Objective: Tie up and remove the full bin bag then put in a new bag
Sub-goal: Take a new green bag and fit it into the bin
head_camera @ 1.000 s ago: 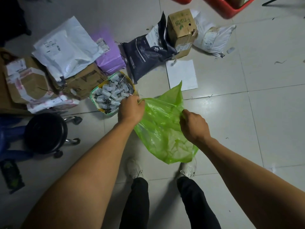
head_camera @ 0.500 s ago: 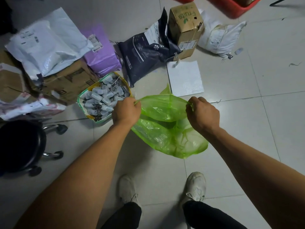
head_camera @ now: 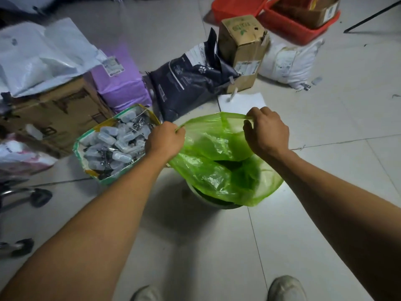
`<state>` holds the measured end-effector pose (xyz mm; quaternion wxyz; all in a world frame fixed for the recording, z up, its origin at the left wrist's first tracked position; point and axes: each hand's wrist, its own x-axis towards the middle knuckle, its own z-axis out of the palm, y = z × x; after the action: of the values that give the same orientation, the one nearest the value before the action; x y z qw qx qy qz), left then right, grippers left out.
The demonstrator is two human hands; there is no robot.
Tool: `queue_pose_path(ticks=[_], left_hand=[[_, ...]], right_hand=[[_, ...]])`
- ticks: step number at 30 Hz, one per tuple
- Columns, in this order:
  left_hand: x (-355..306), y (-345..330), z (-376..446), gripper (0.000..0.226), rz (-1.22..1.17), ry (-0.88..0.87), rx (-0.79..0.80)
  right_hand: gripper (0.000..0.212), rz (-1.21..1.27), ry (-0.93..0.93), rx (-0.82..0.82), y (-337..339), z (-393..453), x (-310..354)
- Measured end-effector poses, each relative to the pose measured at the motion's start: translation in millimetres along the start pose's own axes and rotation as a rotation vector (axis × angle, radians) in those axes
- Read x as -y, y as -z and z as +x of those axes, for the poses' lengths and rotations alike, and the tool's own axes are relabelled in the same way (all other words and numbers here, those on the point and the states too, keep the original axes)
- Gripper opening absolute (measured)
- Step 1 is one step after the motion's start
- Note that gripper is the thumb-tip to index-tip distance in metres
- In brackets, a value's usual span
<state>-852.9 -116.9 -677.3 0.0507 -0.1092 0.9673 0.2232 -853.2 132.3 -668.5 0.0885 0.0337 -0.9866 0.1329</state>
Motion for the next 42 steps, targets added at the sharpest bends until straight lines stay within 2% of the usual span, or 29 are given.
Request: queue_pose_path(ticks=[3,8,15,18,21,22,24,26,29,31,37,40,42], left_hand=[[6.7,-7.9,6.9,0.054,-0.076,-0.014,0.032],[6.3,-8.7,13.9,0.054,-0.144,-0.024,-0.009],[-2.1,-14.1,1.9,0.050,-0.120,-0.077,0.000],[-2.5,-13.2,6.3,0.050,-0.086,-0.045,0.010],[-2.2,-11.5,11.6,0.049,-0.069,0.016,0.007],[-2.5,-11.6,12.5,0.049,-0.073,0.029,0.003],[-3.1,-12.2,13.1,0.048,-0.083,0.045,-0.010],[-3.2,-13.5,12.6,0.048,-0.080,0.057,-0.021],[-2.4,-16.1,10.1,0.048,-0.078,0.057,-0.021],[-2.0,-17.2,8.9,0.048,-0.082,0.052,-0.026],[1.4,-22.7,7.4,0.044,-0.160,-0.015,-0.020],[3.4,-27.0,6.0,0.051,-0.201,-0.066,-0.036],[3.5,-26.4,3.5,0.058,-0.237,-0.093,-0.018]], right_hand=[[0.028,0.007,0.023,-0.038,-13.6,4.8,0.0],[0.026,-0.011,0.041,-0.105,-13.8,12.9,1.0],[0.031,-0.082,0.053,-0.047,-8.8,1.9,6.8],[0.041,-0.105,0.139,-0.064,-6.4,-5.1,14.6],[0.032,-0.096,0.300,-0.087,-1.5,-10.0,24.0],[0.024,-0.055,0.354,-0.030,0.4,-11.1,26.6],[0.011,0.021,0.413,0.208,2.4,-13.9,31.8],[0.012,-0.002,0.439,0.420,1.9,-17.8,35.8],[0.017,-0.092,0.463,0.533,-3.1,-25.2,37.7],[0.022,-0.192,0.460,0.494,-8.7,-28.2,34.6],[0.069,-0.215,0.379,0.295,-21.9,-17.2,20.2],[0.077,-0.217,0.322,0.243,-28.3,-10.7,19.0],[0.074,-0.192,0.287,0.190,-31.1,-6.6,22.1]])
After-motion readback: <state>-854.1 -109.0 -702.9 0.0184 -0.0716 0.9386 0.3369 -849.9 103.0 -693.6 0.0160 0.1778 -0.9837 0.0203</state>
